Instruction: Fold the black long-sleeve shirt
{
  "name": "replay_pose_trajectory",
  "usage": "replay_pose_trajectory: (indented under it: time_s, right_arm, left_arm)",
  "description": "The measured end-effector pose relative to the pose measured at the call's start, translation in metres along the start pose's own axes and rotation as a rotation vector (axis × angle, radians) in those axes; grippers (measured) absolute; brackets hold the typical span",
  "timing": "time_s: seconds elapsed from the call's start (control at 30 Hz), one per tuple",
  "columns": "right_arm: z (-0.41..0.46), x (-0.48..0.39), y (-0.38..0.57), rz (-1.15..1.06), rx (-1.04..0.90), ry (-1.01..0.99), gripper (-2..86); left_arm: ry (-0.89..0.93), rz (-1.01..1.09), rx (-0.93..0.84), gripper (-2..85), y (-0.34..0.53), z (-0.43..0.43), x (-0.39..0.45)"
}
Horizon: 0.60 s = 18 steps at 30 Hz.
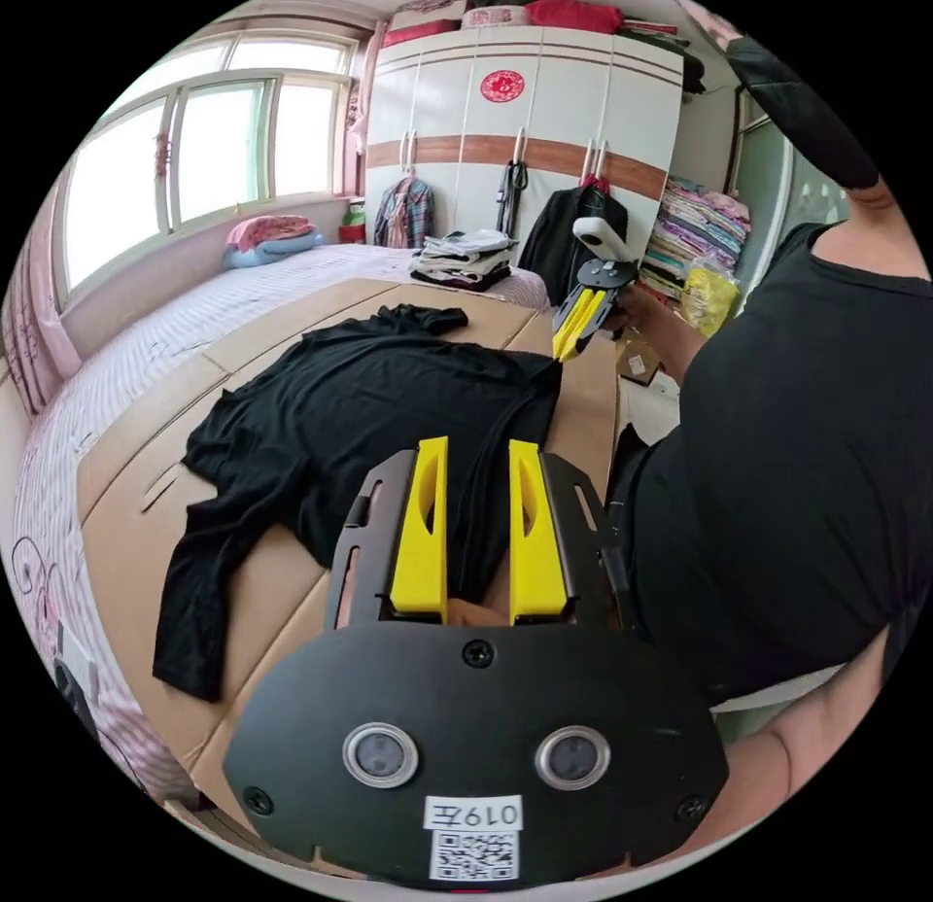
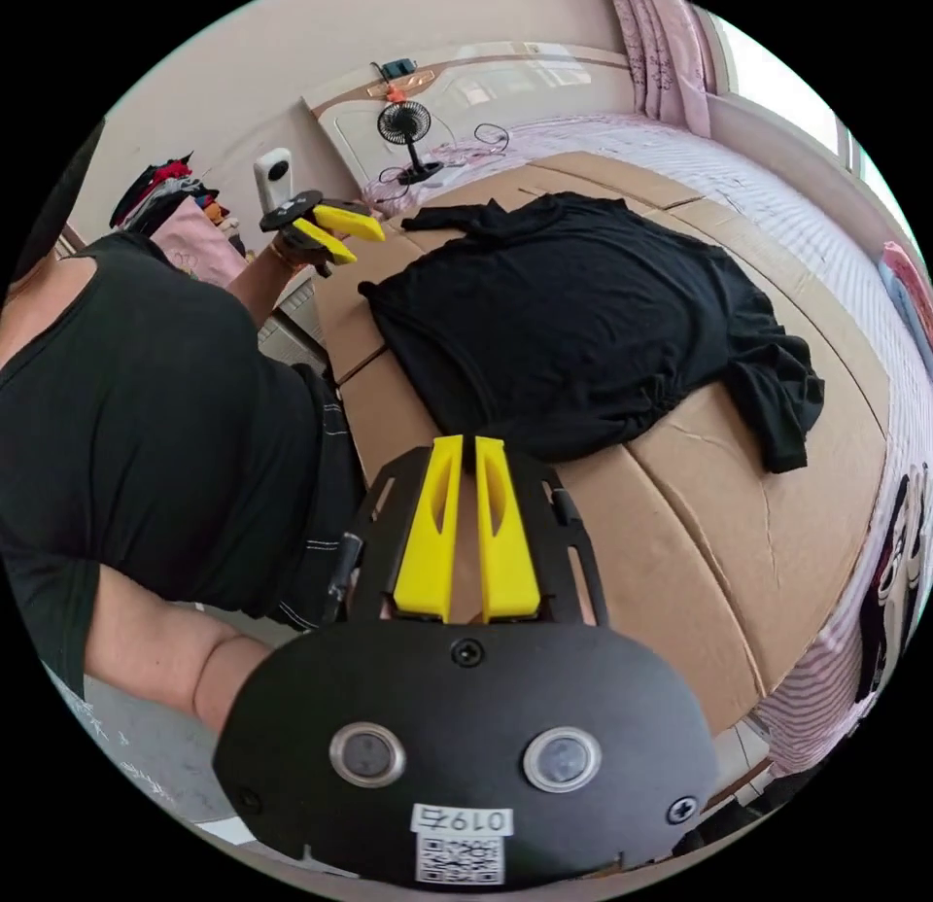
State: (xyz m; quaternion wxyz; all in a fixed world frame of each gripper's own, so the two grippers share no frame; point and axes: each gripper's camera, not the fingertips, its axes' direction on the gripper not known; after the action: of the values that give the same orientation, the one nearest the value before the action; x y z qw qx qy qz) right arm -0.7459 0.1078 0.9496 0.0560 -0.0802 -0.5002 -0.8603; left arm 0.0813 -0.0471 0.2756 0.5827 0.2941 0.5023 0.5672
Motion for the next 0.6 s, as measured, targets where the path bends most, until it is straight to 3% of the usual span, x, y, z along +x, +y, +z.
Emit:
replay_pose_trajectory:
  time_s: [0.17, 0.33, 0.47, 0.6]
  right_arm:
    - [0.025, -0.003, 0.010, 0.074, -0.221, 0.024, -0.8]
    - [0.014, -0.012, 0.026, 0.160, -0.011, 0.070, -0.7]
    - [0.026, -0.015, 0.014, 0.209, 0.081, 0.167, -0.4]
    - [0.049, -0.020, -0.012, 0.189, 0.112, 0.105, -0.6]
  left_arm:
    - [0.005, 0.112, -0.161, 9.4, -0.039, 0.098, 0.016]
    - [-0.031, 0.185, -0.334, 7.1, -0.045, 0.162, 0.029]
    - [0.019, 0.183, -0.356, 3.6, -0.043, 0.171, 0.029]
    - [0.076, 0.245, -0.344, 2.0, -0.041, 0.166, 0.046]
